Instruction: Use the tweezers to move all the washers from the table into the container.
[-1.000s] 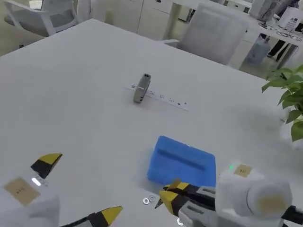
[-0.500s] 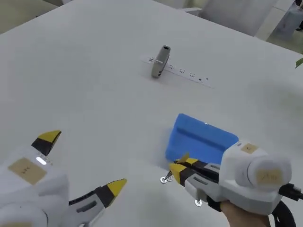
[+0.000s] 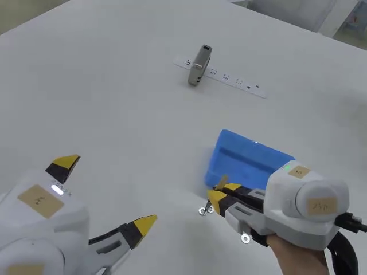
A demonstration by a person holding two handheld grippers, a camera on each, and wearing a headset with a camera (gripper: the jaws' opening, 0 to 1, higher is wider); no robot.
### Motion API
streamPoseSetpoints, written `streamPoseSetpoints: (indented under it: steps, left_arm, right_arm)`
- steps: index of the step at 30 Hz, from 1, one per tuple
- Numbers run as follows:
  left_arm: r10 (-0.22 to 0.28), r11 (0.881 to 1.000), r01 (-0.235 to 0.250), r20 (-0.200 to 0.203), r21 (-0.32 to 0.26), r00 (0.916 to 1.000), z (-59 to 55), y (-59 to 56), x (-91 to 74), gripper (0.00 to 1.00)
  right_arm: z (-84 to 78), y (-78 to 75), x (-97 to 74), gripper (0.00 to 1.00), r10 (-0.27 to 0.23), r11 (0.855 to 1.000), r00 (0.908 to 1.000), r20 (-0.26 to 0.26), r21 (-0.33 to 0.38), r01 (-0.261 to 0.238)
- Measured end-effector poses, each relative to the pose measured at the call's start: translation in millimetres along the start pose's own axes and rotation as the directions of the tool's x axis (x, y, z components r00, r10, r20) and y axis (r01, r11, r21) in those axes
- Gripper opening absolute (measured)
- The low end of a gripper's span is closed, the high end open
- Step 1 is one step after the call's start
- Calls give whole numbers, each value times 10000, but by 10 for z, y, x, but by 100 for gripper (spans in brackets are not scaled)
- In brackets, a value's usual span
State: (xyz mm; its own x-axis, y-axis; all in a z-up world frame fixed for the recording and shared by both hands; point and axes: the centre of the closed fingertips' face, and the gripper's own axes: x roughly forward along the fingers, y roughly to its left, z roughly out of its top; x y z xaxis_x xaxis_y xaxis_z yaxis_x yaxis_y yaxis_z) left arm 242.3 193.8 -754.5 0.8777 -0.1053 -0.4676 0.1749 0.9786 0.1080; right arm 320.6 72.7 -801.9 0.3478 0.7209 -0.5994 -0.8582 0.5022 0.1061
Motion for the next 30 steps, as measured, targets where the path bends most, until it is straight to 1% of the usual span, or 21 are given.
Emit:
streamPoseSetpoints:
  steps: [3, 6, 8, 13, 23, 26, 30]
  left_arm:
    - [3, 10000, -3, -60, 6, 10000, -9, 2, -1, 84]
    - [-34, 10000, 35, -149, 49, 9999, -22, -6, 2, 84]
    - [-29, 10000, 30, -134, 90, 9999, -18, -8, 0, 84]
    - [-69, 9999, 72, -228, 125, 9997, -33, -13, 5, 83]
    - [-88, 9998, 93, -310, 165, 9995, -47, -13, 9, 83]
    - [-97, 9998, 102, -298, 175, 9995, -45, -14, 9, 82]
    - [-81, 9998, 87, -295, 189, 9995, -44, -10, 10, 82]
  right_arm:
    - [17, -10, 12, 4, 77, 9998, 9999, 103, 205, -79]
    - [29, -13, 30, 4, 87, 9998, 9999, 118, 185, -89]
    - [38, -20, 40, 3, 88, 9999, 9999, 127, 121, -89]
    - [63, -28, 70, 3, 172, 9995, 9996, 217, 274, -178]
    - [97, -35, 123, 3, 181, 9997, 9995, 262, 141, -185]
    - [67, -42, 133, 3, 152, 9998, 9998, 162, -112, -150]
    - [41, -30, 100, 3, 55, 9998, 9997, 224, -176, -51]
